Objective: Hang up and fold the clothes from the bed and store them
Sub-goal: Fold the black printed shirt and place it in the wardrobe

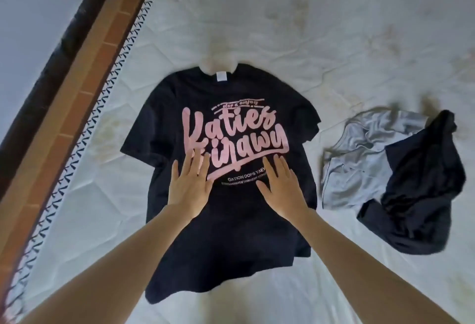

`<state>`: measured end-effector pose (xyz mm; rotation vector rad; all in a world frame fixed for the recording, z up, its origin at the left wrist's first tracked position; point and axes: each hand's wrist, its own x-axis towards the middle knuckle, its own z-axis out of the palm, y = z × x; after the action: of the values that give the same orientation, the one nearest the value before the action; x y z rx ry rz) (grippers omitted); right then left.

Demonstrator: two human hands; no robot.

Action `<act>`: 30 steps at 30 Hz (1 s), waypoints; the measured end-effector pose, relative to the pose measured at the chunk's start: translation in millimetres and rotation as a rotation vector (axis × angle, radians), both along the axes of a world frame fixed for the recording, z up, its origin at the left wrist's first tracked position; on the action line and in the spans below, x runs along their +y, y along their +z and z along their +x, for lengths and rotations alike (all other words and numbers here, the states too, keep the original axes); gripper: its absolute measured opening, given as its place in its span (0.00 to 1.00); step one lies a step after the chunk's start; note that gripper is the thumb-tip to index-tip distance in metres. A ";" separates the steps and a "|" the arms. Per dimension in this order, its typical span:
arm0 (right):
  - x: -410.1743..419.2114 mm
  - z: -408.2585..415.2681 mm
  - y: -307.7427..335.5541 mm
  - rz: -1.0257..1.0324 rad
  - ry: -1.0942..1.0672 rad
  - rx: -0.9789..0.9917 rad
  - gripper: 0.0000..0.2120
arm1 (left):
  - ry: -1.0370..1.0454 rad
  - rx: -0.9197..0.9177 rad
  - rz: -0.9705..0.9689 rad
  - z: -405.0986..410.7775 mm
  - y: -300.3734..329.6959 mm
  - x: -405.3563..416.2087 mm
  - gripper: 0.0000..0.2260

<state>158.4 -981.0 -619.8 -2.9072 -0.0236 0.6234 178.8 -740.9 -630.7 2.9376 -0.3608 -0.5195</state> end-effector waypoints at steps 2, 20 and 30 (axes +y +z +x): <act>4.4 -38.8 -13.4 0.026 0.016 -0.020 0.31 | -0.029 0.019 -0.017 -41.1 -20.3 -3.2 0.28; -17.0 -220.2 -103.5 0.120 0.286 -0.486 0.13 | -0.207 -0.107 -0.088 -243.9 -95.2 17.4 0.27; -32.8 -199.5 -102.3 -0.051 0.257 -0.416 0.23 | 0.115 -0.167 -0.145 -223.4 -79.7 18.9 0.21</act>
<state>-41.1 -1013.9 -722.1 -3.0522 -0.4436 0.0393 -44.7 -722.1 -710.4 2.8462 -0.2339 -0.2230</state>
